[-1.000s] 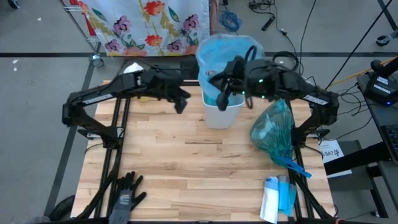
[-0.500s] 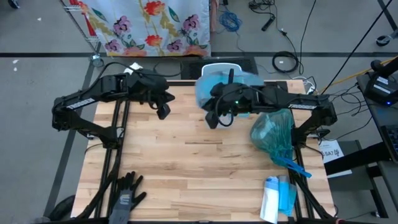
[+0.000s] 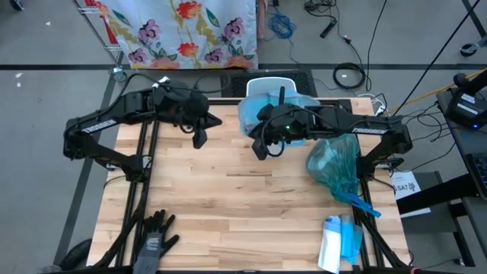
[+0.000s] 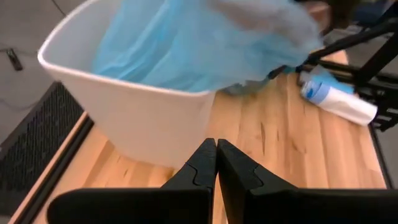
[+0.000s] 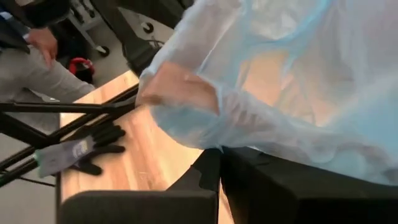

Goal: Place trash/remove bag and relplace
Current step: Insert a new trash bag into the trash bin

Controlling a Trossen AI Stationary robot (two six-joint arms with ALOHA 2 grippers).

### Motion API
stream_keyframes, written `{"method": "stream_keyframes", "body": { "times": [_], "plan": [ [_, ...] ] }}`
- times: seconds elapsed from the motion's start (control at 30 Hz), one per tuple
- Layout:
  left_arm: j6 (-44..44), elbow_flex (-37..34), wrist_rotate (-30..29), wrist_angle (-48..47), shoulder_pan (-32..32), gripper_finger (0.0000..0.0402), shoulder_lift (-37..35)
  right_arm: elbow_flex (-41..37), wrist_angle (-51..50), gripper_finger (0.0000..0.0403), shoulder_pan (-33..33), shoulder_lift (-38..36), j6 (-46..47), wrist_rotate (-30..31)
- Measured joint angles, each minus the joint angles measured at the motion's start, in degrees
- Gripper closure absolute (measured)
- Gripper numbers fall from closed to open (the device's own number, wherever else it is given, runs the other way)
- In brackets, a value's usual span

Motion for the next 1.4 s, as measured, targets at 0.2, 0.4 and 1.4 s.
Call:
{"method": "stream_keyframes", "body": {
  "times": [0.2,0.4,1.4],
  "plan": [
    [0.28,0.02,0.46,2.0,0.0,0.0384,-0.08,0.0,-0.03,0.037,-0.86,-0.29,-4.22,0.33],
    [0.51,0.01,-0.06,1.99,0.07,0.0384,0.19,0.02,-2.44,0.0302,-4.2,-0.26,-6.5,-5.76],
    [-1.59,0.02,-6.62,2.14,0.21,0.0384,4.34,9.64,-18.74,0.0261,-6.97,3.38,-29.18,-10.4]
  ]
}}
